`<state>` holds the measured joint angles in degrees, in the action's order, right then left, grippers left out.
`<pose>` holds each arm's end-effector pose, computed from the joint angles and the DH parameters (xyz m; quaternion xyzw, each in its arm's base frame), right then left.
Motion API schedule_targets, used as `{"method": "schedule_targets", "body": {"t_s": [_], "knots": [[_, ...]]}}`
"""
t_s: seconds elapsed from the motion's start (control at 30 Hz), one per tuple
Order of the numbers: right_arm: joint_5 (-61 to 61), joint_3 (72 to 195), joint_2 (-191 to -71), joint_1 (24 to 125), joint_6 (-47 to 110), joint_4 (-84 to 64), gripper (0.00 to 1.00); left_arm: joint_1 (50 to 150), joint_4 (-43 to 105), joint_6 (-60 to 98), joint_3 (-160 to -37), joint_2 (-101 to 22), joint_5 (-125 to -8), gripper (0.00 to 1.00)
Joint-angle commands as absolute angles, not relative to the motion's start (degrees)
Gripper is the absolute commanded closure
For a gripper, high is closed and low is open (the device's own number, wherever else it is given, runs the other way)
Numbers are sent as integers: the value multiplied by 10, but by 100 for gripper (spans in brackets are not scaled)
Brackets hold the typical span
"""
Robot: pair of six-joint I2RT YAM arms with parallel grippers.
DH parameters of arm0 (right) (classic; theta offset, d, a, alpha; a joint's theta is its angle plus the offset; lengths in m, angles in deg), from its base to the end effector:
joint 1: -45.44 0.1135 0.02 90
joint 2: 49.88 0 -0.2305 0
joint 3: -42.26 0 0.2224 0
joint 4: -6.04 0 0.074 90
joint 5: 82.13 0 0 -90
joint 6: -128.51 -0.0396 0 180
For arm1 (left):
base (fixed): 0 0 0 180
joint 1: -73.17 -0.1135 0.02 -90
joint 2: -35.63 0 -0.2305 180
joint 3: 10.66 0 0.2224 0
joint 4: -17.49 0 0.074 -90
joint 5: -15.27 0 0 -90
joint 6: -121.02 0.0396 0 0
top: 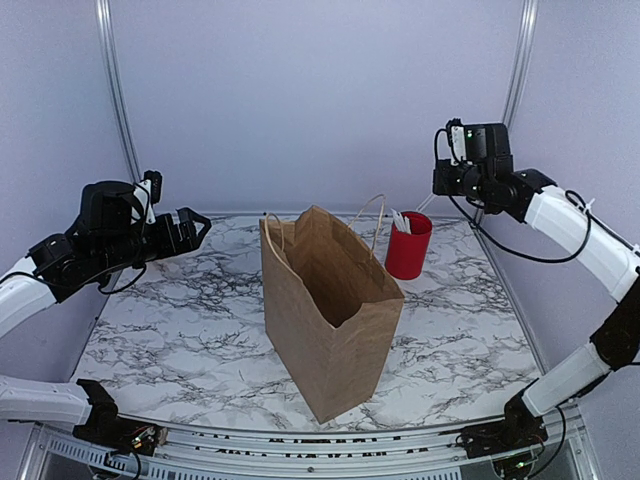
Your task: Pack the takeout coffee
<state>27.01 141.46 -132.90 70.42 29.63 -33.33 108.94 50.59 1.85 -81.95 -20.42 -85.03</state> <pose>0.2847 0.1183 0.3604 -0.0246 0.8279 0.0253 0.5598 0.1773 -0.1190 0.3285 -0.0064 0.8067 -0.2536 0.5337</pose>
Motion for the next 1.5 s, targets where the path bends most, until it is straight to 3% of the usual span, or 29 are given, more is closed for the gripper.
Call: {"method": "schedule_targets", "body": {"t_s": [0.0,0.33,0.67,0.97,1.2,1.47], "knots": [[270,1446,-1281,710,294,-339,99,1087,477,21,-825,-212,-841,1],[157,1424,-1144,711,269,-273,95,1087,464,22,-824,-228,-831,1],[-104,1441,-1118,710,216,-246,92,1087,449,22,-827,-248,-817,1],[-77,1453,-1125,710,227,-292,95,1087,437,17,-822,-255,-809,1],[118,1510,-1206,710,223,-501,88,1086,435,14,-817,-255,-806,1],[118,1274,-1160,687,112,-511,78,1087,434,16,-808,-255,-812,1]]}}
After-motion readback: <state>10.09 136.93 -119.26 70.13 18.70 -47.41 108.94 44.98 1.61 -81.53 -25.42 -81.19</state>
